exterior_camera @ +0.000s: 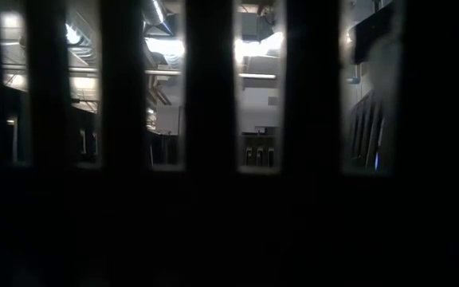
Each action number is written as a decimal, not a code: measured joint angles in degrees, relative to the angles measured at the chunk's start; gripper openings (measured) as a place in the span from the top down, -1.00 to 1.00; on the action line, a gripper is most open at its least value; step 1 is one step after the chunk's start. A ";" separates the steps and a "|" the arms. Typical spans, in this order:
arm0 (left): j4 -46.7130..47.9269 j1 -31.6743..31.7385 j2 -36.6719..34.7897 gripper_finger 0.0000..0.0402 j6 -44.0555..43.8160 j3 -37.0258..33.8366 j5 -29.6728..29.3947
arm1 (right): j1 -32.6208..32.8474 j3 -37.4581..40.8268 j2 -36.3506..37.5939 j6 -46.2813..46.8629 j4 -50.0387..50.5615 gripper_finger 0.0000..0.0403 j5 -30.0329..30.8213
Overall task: Sort Halloween decoration
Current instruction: Put the black spider toy into the top left black basket
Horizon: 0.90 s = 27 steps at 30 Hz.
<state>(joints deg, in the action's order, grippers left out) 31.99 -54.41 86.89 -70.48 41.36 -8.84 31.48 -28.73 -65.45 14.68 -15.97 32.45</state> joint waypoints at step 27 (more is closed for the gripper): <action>-0.40 0.00 0.04 0.26 0.07 0.00 -2.33 | 0.00 0.00 0.00 0.00 0.00 0.03 0.00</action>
<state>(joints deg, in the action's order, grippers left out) 31.59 -54.41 86.94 -70.41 41.36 -11.17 31.48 -28.73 -65.45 14.68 -15.97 32.45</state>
